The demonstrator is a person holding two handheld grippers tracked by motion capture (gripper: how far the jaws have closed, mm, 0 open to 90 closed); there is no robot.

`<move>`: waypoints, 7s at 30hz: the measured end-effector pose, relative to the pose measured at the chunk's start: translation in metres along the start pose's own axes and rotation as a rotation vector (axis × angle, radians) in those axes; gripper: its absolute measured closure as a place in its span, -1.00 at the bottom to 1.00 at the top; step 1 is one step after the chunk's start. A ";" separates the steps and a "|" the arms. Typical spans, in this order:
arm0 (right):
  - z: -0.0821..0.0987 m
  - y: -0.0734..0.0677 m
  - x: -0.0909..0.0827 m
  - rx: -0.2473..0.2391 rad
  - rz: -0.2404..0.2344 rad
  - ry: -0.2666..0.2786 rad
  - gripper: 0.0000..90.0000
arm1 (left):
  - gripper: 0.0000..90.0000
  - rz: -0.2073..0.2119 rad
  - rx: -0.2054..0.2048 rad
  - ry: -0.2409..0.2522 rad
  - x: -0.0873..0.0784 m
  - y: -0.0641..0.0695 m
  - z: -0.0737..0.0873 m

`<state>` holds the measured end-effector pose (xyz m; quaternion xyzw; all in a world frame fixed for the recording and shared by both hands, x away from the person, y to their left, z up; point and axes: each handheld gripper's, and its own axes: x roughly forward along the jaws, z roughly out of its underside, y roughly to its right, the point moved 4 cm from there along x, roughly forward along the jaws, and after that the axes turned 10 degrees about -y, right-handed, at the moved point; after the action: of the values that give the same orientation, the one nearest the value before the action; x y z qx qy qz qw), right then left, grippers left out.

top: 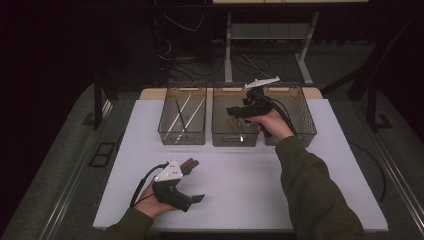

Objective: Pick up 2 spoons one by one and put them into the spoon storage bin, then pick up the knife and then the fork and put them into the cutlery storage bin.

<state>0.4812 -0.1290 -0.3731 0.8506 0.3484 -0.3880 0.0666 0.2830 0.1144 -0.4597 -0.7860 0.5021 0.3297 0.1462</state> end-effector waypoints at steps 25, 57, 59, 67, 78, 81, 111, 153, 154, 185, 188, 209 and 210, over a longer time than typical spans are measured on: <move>0.076 -0.012 -0.042 -0.050 -0.037 0.040 -0.60 | -0.96 -0.009 -0.016 -0.006 0.001 -0.002 0.001; 0.193 -0.017 -0.080 -0.063 -0.035 0.047 -0.60 | -0.96 -0.027 -0.013 -0.028 0.001 -0.003 0.002; 0.199 -0.017 -0.083 -0.064 -0.036 0.046 -0.60 | -0.96 -0.028 -0.016 -0.029 0.001 -0.003 0.002; 0.218 -0.014 -0.091 -0.081 -0.039 0.052 -0.60 | -0.96 -0.040 -0.023 -0.036 0.000 -0.004 0.003; 0.238 -0.011 -0.097 -0.078 -0.012 0.029 -0.60 | -0.90 -0.076 -0.042 -0.055 -0.003 -0.009 0.001; 0.238 -0.012 -0.097 -0.081 -0.017 0.025 -0.60 | -0.81 -0.095 -0.067 -0.071 -0.007 -0.015 0.001; 0.238 -0.016 -0.095 -0.107 -0.019 0.008 -0.60 | 0.49 -0.178 -0.244 -0.154 -0.046 -0.073 0.034; 0.239 -0.019 -0.092 -0.128 -0.021 -0.008 -0.60 | 0.58 -0.246 -0.144 -0.250 -0.032 -0.071 0.040; 0.239 -0.019 -0.092 -0.130 -0.021 -0.008 -0.60 | 0.61 -0.246 -0.142 -0.249 -0.032 -0.071 0.039; 0.233 -0.019 -0.095 -0.102 -0.055 -0.013 -0.60 | 0.70 -0.136 -0.130 -0.228 -0.042 -0.067 0.013; 0.230 -0.018 -0.097 -0.100 -0.064 -0.018 -0.60 | 0.70 -0.122 -0.103 -0.225 -0.042 -0.061 0.004; 0.201 -0.041 -0.095 -0.300 -0.259 -0.137 -0.69 | 0.70 0.087 0.131 -0.230 0.004 0.002 -0.057; 0.199 -0.041 -0.094 -0.306 -0.265 -0.133 -0.69 | 0.70 0.095 0.138 -0.229 0.007 0.004 -0.060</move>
<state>0.2895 -0.2255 -0.4370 0.7501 0.5067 -0.3912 0.1661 0.3035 0.0740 -0.4201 -0.7064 0.5404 0.3887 0.2405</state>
